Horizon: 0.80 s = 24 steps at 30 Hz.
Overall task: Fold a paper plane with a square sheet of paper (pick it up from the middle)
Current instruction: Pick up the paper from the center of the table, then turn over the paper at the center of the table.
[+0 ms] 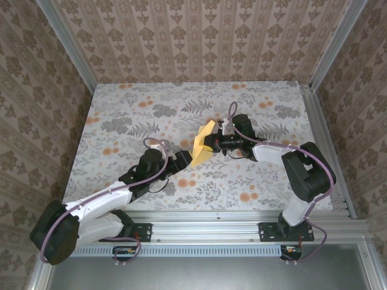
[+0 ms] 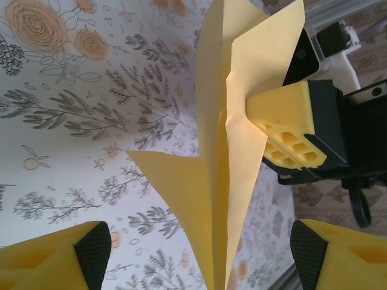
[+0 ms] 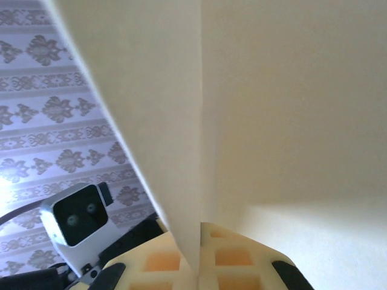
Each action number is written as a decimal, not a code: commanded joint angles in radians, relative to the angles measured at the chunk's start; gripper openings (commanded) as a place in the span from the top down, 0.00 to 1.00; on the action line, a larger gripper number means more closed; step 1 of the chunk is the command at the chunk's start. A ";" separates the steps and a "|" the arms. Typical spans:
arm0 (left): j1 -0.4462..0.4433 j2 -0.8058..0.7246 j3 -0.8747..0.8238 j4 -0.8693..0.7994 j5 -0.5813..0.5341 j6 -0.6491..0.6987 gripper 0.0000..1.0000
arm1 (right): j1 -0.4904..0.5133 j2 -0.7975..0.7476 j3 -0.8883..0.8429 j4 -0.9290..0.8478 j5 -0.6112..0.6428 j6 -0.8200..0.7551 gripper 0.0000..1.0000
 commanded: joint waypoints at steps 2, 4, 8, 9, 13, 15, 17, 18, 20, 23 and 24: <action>-0.012 0.006 -0.009 0.100 -0.019 -0.075 0.19 | -0.006 -0.028 0.025 0.122 -0.037 0.100 1.00; -0.013 0.021 -0.002 0.128 -0.004 -0.075 0.19 | -0.006 -0.023 0.017 0.162 -0.038 0.130 1.00; -0.009 0.052 0.018 0.122 0.024 -0.058 0.21 | -0.007 -0.019 0.008 0.213 -0.040 0.166 1.00; -0.003 0.060 0.014 0.152 0.033 -0.067 0.22 | -0.006 -0.020 0.008 0.217 -0.040 0.168 1.00; 0.004 0.092 0.031 0.216 0.058 -0.067 0.28 | -0.008 -0.019 -0.003 0.233 -0.045 0.179 1.00; 0.004 0.100 0.043 0.229 0.072 -0.053 0.36 | -0.007 -0.015 -0.010 0.240 -0.045 0.182 1.00; 0.006 0.101 0.050 0.231 0.077 -0.042 0.43 | -0.007 -0.011 -0.013 0.247 -0.047 0.185 1.00; 0.008 0.100 0.046 0.234 0.077 -0.041 0.49 | -0.008 -0.011 -0.015 0.248 -0.046 0.183 1.00; 0.015 0.095 0.042 0.237 0.082 -0.041 0.55 | -0.009 -0.010 -0.020 0.248 -0.046 0.183 1.00; 0.023 0.082 0.038 0.225 0.092 -0.034 0.62 | -0.013 -0.008 -0.026 0.251 -0.049 0.181 1.00; 0.027 0.078 0.038 0.218 0.094 -0.031 0.65 | -0.015 -0.005 -0.028 0.251 -0.048 0.180 1.00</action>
